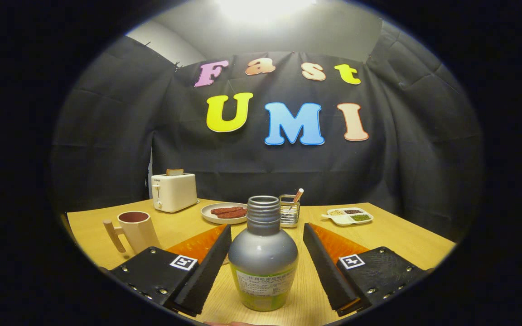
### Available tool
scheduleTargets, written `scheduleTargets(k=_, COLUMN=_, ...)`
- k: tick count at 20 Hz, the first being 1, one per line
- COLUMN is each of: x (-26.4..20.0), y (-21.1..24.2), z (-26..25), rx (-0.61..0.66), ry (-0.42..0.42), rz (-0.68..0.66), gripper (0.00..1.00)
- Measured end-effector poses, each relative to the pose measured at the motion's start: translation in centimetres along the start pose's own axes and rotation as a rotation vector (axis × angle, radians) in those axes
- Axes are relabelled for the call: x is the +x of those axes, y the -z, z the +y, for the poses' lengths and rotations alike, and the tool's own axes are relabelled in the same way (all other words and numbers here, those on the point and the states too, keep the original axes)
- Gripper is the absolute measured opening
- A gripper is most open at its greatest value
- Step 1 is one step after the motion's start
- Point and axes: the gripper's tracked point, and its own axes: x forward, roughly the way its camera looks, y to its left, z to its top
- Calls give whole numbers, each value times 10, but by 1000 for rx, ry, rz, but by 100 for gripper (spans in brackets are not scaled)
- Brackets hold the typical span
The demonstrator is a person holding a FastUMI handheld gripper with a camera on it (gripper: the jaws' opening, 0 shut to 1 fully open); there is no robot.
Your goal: Take the bottle from table, then pour the juice into the cup, finally place the bottle on the coaster
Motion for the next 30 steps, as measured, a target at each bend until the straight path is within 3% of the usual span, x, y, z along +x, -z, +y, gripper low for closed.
scheduleTargets(k=9, x=21, y=22, z=-4, rx=-12, ry=13, rz=23, gripper=98)
scheduleTargets(k=10, x=21, y=21, z=0, rx=6, ry=-5, rz=21, gripper=96)
scheduleTargets(k=12, x=22, y=22, z=-2, rx=8, ry=12, rz=20, gripper=83)
scheduleTargets(k=15, x=28, y=20, z=3, rx=-26, ry=30, rz=28, gripper=82)
scheduleTargets(k=22, x=48, y=-11, z=40, rx=-293, ry=22, rz=30, gripper=82)
scheduleTargets(k=30, x=75, y=-10, z=88, rx=-597, ry=-16, rz=85, gripper=82)
